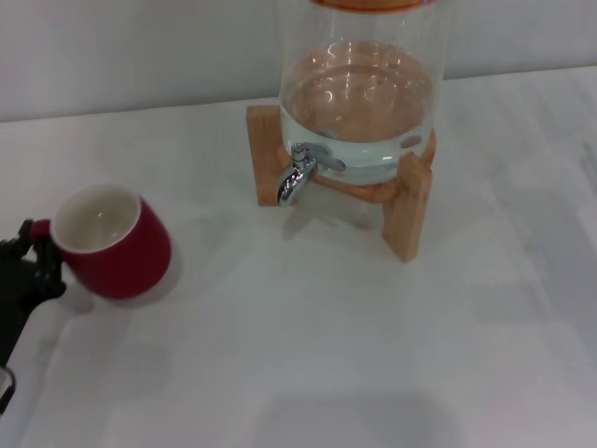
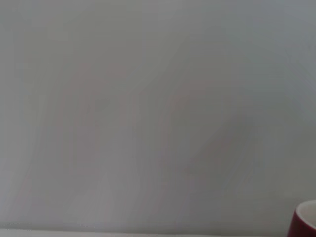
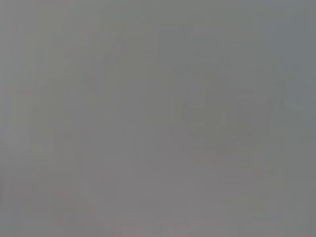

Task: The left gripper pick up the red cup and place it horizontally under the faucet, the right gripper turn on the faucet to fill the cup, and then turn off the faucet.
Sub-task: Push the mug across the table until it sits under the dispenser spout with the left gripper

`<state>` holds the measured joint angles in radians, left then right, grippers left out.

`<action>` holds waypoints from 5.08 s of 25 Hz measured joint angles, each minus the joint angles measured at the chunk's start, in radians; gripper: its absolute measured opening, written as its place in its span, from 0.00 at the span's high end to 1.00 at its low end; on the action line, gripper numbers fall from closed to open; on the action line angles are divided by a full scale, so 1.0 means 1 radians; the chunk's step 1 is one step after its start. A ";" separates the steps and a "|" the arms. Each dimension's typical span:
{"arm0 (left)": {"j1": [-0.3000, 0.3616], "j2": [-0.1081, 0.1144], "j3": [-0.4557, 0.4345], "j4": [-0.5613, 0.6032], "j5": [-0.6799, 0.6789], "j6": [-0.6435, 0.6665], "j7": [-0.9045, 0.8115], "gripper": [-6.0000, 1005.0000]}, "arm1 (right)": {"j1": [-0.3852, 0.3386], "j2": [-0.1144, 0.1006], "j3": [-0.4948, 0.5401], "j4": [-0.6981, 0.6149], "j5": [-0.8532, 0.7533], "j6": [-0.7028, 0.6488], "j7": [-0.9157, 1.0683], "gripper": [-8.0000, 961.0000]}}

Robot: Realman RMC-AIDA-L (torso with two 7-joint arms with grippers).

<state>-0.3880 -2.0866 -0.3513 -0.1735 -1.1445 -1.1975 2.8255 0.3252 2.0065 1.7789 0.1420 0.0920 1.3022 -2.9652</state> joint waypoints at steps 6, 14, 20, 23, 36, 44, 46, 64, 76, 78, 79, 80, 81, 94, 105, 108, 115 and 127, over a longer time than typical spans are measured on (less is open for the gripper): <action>-0.060 -0.002 0.009 -0.003 0.014 0.043 0.000 0.84 | 0.001 0.000 -0.002 0.001 -0.001 0.000 0.000 0.29; -0.118 -0.001 0.011 -0.026 0.081 0.129 0.001 0.84 | 0.003 0.001 -0.003 0.001 -0.002 0.007 0.000 0.29; -0.150 -0.002 0.010 -0.049 0.124 0.191 0.002 0.84 | 0.008 0.002 -0.007 0.001 -0.002 0.011 0.001 0.29; -0.157 -0.002 0.008 -0.056 0.140 0.205 0.002 0.84 | 0.011 0.002 -0.012 0.001 -0.001 0.011 0.001 0.29; -0.196 -0.003 0.004 -0.088 0.198 0.302 0.002 0.84 | 0.014 0.003 -0.023 0.002 -0.002 0.016 0.000 0.29; -0.218 -0.004 0.004 -0.096 0.209 0.330 0.002 0.84 | 0.014 0.003 -0.023 0.002 -0.002 0.016 0.000 0.29; -0.223 -0.004 0.004 -0.098 0.215 0.331 0.002 0.84 | 0.014 0.003 -0.023 0.002 -0.002 0.016 0.000 0.29; -0.229 -0.007 0.003 -0.130 0.271 0.354 0.002 0.84 | 0.023 0.003 -0.023 0.002 -0.002 0.012 0.000 0.29; -0.207 -0.004 0.003 -0.129 0.275 0.349 0.001 0.84 | 0.023 0.001 -0.023 0.000 -0.002 0.013 0.000 0.29; -0.207 -0.004 0.003 -0.129 0.275 0.347 0.001 0.84 | 0.021 0.001 -0.023 0.001 -0.002 0.013 0.000 0.29; -0.207 -0.003 0.003 -0.129 0.276 0.346 0.001 0.85 | 0.021 0.001 -0.023 0.001 -0.002 0.014 0.000 0.29; -0.207 -0.003 0.003 -0.130 0.277 0.346 0.000 0.85 | 0.020 0.001 -0.023 0.001 -0.002 0.014 0.000 0.29; -0.207 -0.003 0.003 -0.130 0.277 0.346 0.000 0.85 | 0.020 0.001 -0.023 0.001 -0.002 0.014 0.000 0.29; -0.193 -0.002 0.006 -0.147 0.278 0.340 -0.002 0.58 | 0.020 0.001 -0.023 0.000 -0.002 0.016 0.000 0.29; -0.152 0.000 0.006 -0.156 0.278 0.300 -0.002 0.54 | 0.022 -0.001 -0.023 -0.005 -0.002 0.010 0.000 0.29; -0.141 0.000 0.008 -0.157 0.278 0.290 -0.002 0.54 | 0.023 -0.002 -0.023 -0.005 -0.002 0.009 0.000 0.29; -0.114 0.000 0.010 -0.167 0.278 0.273 -0.001 0.54 | 0.023 -0.002 -0.023 -0.006 -0.002 0.006 0.000 0.29; -0.023 0.001 0.007 -0.173 0.359 0.176 0.000 0.54 | 0.023 -0.002 -0.020 -0.009 -0.002 0.003 0.000 0.29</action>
<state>-0.4115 -2.0856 -0.3446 -0.3469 -0.7854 -1.0215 2.8257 0.3482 2.0049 1.7584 0.1333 0.0903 1.3049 -2.9652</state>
